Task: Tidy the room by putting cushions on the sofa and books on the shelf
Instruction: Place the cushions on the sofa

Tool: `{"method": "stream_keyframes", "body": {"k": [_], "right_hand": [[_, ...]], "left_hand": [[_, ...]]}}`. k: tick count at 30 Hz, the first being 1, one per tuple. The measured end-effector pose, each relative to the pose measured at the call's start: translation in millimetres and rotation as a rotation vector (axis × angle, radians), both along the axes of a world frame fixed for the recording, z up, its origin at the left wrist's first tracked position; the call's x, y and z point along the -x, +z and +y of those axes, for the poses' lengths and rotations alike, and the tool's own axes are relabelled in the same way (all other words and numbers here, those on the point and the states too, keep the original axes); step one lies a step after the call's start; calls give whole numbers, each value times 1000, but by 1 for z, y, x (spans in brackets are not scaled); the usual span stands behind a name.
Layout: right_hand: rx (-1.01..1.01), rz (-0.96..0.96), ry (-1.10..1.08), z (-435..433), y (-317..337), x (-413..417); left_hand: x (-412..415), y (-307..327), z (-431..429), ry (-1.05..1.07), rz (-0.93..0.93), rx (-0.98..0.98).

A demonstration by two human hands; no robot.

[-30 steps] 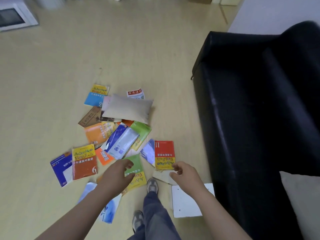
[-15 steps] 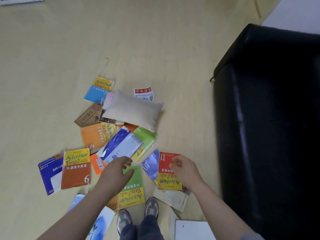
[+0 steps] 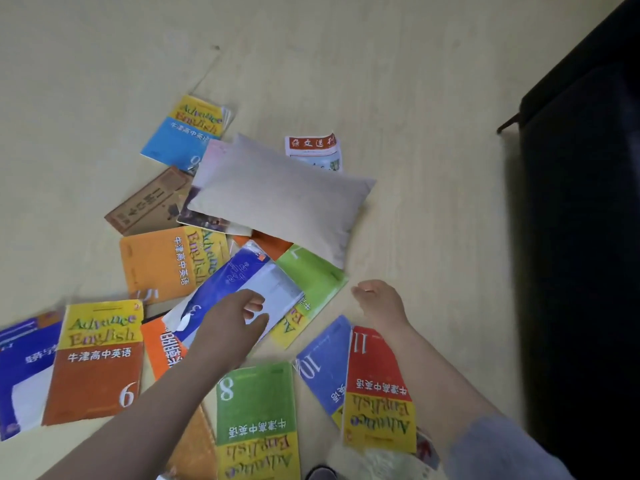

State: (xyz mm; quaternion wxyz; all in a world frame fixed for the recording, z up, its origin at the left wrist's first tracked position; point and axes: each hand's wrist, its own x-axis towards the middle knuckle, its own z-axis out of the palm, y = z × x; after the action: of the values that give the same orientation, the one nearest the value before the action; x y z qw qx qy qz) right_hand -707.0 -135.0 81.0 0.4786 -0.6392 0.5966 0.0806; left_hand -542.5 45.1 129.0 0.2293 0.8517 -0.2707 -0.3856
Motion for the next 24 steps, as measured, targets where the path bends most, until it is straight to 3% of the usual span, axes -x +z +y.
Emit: {"method": "stream_keyframes", "body": {"k": [6, 13, 17, 20, 24], "right_hand": [[3, -19, -138, -26, -129, -42], [-38, -223, -387, -52, -207, -67], [63, -359, -442, -48, -197, -76], [95, -505, -417, -38, -173, -81], [20, -596, -378, -8, -123, -65]], "left_hand": [[-28, -115, -9, 16, -19, 2], [-29, -182, -15, 19, -28, 15], [-24, -192, -18, 5, -19, 20], [-22, -188, -28, 121, 45, 19], [-14, -166, -54, 605, 476, 140]]}}
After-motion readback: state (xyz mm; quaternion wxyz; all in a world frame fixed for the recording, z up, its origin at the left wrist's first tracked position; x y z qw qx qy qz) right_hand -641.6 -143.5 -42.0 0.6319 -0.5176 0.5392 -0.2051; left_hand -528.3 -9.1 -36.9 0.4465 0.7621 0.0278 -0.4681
